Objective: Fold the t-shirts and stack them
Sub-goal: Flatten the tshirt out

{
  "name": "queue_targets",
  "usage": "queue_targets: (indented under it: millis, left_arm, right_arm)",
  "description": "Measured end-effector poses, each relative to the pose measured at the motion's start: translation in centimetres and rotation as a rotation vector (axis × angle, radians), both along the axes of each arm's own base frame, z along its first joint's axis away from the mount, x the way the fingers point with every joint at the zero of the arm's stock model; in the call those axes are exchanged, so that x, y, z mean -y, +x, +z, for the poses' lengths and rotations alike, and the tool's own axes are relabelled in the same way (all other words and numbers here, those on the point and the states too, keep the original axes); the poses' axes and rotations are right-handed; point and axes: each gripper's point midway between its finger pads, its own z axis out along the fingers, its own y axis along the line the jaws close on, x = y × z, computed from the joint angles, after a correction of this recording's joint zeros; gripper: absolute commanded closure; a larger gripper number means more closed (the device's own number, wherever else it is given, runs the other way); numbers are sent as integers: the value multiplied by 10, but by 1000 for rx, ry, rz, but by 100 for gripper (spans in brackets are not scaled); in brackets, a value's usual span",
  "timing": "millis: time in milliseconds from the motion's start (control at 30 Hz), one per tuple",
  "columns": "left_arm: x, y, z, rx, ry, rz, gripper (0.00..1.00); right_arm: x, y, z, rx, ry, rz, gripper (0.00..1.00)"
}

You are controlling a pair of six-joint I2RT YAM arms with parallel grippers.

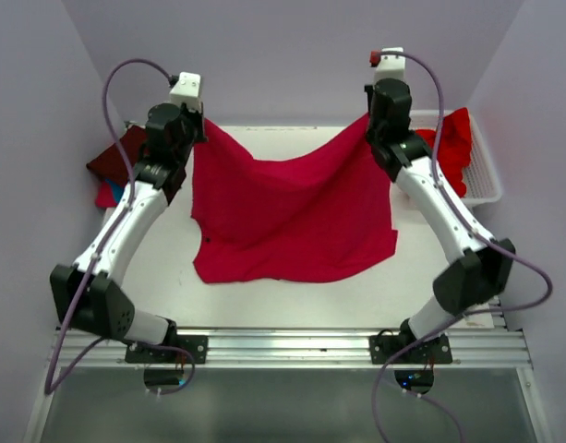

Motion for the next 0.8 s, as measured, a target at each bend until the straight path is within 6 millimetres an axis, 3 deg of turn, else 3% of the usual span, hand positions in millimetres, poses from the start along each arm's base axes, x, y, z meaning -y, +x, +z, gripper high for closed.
queue_targets:
  millis: [100, 200, 267, 333, 400, 633, 733, 800]
  left_arm:
    - [-15, 38, -47, -117, 16, 46, 100]
    - [-21, 45, -70, -186, 23, 57, 100]
    - [-19, 40, -63, -178, 21, 47, 100]
    - [-17, 30, -40, -131, 14, 37, 100]
    - [-14, 12, -4, -51, 6, 25, 100]
    - [21, -80, 171, 359, -49, -91, 100]
    - [12, -108, 232, 499, -78, -86, 100]
    - [6, -121, 257, 558, -86, -76, 100]
  right_arm:
    - [2, 40, -48, -133, 15, 2, 100]
    - [-2, 47, -91, -251, 18, 18, 100]
    - [-6, 39, -102, -281, 23, 38, 100]
    - [-11, 24, -96, -273, 25, 64, 100]
    - [-16, 7, -73, -230, 27, 94, 100]
    - [-42, -86, 109, 208, 75, 253, 100]
    - [-32, -111, 181, 374, 102, 256, 100]
    - [-26, -121, 204, 431, 106, 250, 100]
